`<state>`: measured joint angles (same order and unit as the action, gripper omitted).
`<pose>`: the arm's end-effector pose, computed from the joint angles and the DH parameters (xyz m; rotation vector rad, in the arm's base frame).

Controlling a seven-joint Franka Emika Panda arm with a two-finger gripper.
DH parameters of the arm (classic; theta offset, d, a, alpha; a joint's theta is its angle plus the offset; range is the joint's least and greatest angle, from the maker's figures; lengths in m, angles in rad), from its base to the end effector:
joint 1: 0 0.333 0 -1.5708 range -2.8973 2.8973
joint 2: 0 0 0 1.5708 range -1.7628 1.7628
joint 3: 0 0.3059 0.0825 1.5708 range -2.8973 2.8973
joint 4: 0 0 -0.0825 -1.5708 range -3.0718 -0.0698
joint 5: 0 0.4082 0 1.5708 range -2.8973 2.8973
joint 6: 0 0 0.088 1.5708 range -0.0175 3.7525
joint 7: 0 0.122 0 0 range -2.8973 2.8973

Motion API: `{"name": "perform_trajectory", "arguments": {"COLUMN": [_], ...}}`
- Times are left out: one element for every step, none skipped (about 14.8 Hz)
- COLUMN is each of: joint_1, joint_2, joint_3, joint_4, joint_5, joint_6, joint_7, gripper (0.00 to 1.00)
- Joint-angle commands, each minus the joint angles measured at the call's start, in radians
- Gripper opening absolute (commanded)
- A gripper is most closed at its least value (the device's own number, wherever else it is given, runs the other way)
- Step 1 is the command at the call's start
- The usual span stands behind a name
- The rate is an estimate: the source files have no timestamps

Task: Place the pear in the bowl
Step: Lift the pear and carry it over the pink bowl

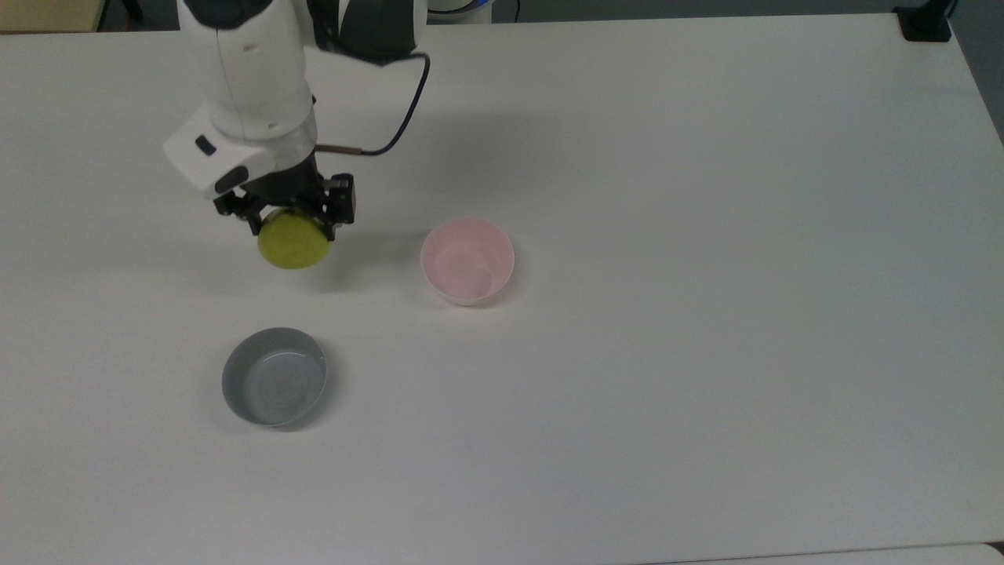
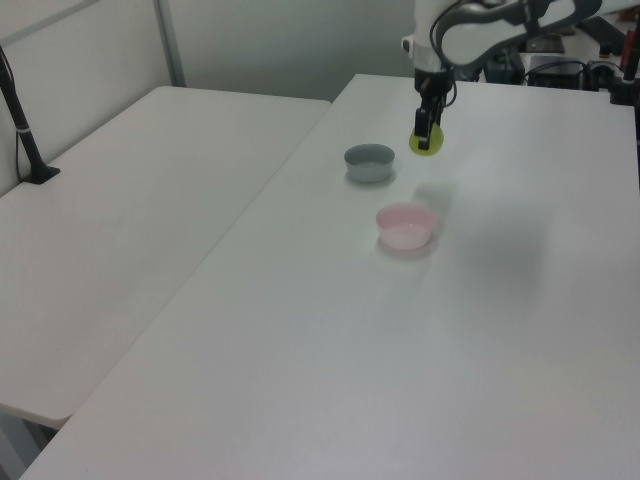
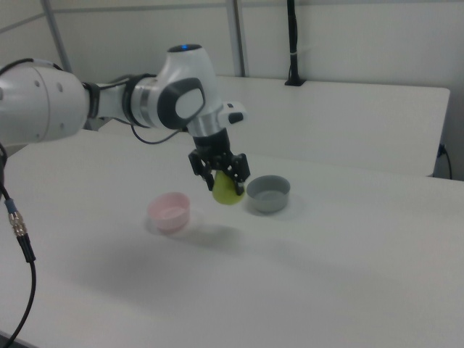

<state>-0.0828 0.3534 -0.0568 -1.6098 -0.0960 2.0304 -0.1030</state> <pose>0.6810 -0.0988 0.3965 3.0261 0.0110 0.0819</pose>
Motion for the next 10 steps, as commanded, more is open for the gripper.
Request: {"name": "perform_trajectory", "arguments": {"joint_1": [0.049,0.051,0.052,0.054,0.054,0.055,0.069,0.089,0.095,0.097], "joint_2": [-0.085,-0.097,-0.103,-0.103,-0.103,-0.103,-0.103,-0.102,-0.097,-0.091], "joint_3": [0.070,0.102,0.144,0.165,0.185,0.196,0.199,0.199,0.199,0.199], "joint_4": [-0.033,-0.033,-0.036,-0.038,-0.044,-0.053,-0.067,-0.082,-0.094,-0.110], "joint_5": [-0.008,-0.008,-0.011,-0.013,-0.013,-0.013,-0.013,-0.013,-0.014,-0.014], "joint_6": [-0.087,-0.099,-0.104,-0.111,-0.118,-0.116,-0.116,-0.110,-0.105,-0.084], "joint_7": [0.124,0.159,0.213,0.236,0.250,0.261,0.267,0.269,0.270,0.272], "gripper": [0.50,0.50,0.50,0.50,0.50,0.50,0.50,0.50,0.50,0.50]}}
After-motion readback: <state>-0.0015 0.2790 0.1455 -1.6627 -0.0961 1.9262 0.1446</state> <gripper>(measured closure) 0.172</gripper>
